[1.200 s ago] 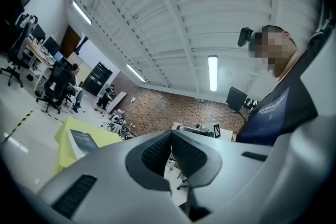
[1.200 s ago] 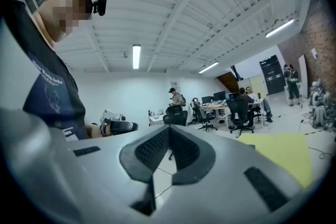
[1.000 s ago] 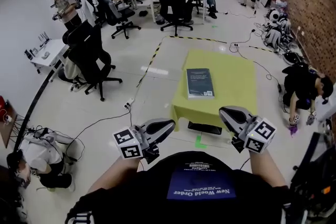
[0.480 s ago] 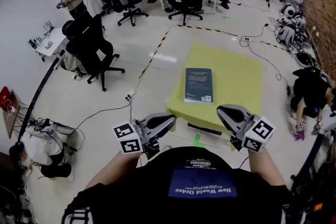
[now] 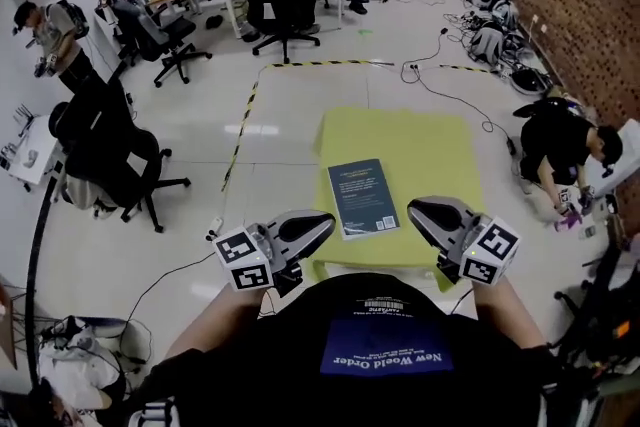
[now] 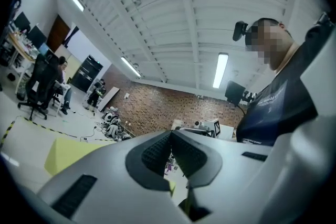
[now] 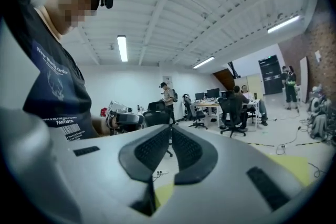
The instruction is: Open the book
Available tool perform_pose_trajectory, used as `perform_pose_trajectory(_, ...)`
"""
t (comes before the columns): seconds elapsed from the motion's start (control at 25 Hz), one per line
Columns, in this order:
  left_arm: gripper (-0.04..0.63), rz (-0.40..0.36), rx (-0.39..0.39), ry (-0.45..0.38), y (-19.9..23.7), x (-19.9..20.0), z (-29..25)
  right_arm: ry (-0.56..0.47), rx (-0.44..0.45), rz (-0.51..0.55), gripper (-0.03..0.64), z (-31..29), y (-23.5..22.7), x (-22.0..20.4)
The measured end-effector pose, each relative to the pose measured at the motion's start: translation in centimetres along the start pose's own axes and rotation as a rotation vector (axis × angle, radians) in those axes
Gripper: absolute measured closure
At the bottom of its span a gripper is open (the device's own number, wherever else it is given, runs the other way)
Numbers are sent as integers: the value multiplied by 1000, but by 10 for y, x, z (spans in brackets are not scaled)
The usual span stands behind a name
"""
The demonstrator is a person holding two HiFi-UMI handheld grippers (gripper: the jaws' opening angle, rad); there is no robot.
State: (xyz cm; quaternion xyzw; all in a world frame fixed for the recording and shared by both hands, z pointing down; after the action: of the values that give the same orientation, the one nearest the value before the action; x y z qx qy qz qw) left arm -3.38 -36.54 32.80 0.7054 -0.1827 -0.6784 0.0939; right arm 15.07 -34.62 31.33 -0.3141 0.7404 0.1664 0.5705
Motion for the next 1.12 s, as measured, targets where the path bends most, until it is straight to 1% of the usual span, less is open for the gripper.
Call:
perform_pose_trajectory(0.08, 589, -6, -35, 14, 19, 15, -1, -12, -41, -23, 624, -7, -8, 12)
perform_pose_trajectory(0.16, 589, 3, -61, 25, 37, 19, -7, -9, -48, -33, 617, -17, -12, 14)
perform_pose_trajectory(0.32, 589, 17, -92, 32, 58, 13, -26, 60, -40, 4, 583, -32, -23, 3)
perform_pose_trajectory(0.44, 589, 30, -61, 37, 66, 1, -38, 102, -10, 31, 562, -36, -41, -9)
perform_pose_trajectory(0.56, 589, 77, 19, 45, 72, -15, -49, 165, 50, 93, 538, -43, -57, -28)
perform_pose_trajectory(0.68, 589, 125, 83, 46, 80, -35, -68, 256, 110, 199, 518, -55, -78, -56)
perform_pose_trajectory(0.76, 589, 148, 113, 68, 86, -55, -81, 326, 151, 251, 498, -69, -88, -84)
perform_pose_trajectory(0.84, 589, 191, 135, 105, 88, -83, -89, 389, 200, 286, 475, -85, -86, -117)
perform_pose_trajectory(0.96, 589, 269, 145, 169, 89, -126, -95, 469, 259, 315, 428, -109, -68, -169)
perform_pose_trajectory(1.0, 589, 280, 143, 182, 92, -136, -97, 486, 270, 347, 410, -119, -65, -185)
perform_pose_trajectory(1.12, 589, 292, 135, 201, 110, -156, -100, 563, 269, 487, 372, -152, -65, -230)
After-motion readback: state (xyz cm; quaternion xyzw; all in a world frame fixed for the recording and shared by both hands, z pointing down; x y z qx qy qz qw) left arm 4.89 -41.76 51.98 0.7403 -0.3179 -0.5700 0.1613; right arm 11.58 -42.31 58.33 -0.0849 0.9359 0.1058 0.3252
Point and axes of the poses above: the fingertips, and each gripper's own axes: z backward along the fingers, y to its left, x out of its top, the point moved 3 cm from there along z, backward along the fingers, and after that the axes turned 11 degrees about y, right-handed, at the moved point
